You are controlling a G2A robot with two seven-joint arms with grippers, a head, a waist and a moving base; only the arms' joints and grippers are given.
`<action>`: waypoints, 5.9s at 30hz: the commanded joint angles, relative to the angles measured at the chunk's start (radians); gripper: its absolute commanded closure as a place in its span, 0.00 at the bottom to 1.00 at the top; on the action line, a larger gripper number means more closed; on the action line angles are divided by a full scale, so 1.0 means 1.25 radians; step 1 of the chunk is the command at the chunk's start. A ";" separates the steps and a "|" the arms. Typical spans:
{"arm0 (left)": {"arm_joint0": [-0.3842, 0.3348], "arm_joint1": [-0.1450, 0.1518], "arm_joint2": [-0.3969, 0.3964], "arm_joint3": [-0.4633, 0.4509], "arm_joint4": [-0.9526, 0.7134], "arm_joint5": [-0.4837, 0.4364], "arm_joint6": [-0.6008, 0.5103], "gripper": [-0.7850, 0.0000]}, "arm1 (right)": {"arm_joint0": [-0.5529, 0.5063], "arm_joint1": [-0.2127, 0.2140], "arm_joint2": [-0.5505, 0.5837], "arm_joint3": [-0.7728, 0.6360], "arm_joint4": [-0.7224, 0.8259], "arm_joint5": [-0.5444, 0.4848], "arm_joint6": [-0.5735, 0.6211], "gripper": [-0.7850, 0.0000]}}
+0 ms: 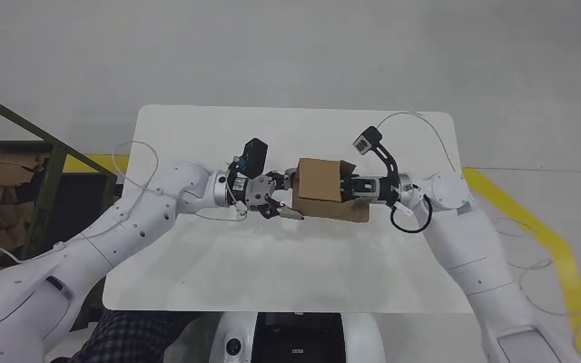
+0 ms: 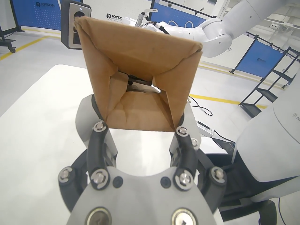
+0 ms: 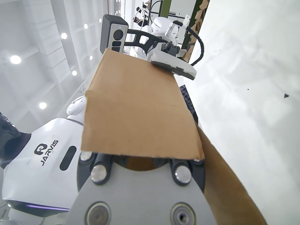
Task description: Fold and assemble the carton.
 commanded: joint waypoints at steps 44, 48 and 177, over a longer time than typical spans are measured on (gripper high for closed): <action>0.008 0.004 0.009 0.006 -0.034 0.000 0.031 0.29 | -0.039 0.020 0.038 -0.025 -0.003 0.038 0.002 1.00; 0.003 0.005 0.017 0.012 -0.065 0.000 0.021 0.29 | -0.039 0.016 0.023 -0.008 0.039 0.041 0.021 1.00; 0.055 -0.162 -0.080 0.324 0.401 0.165 0.100 0.00 | -0.002 -0.011 -0.073 0.329 -0.100 -0.128 -0.077 1.00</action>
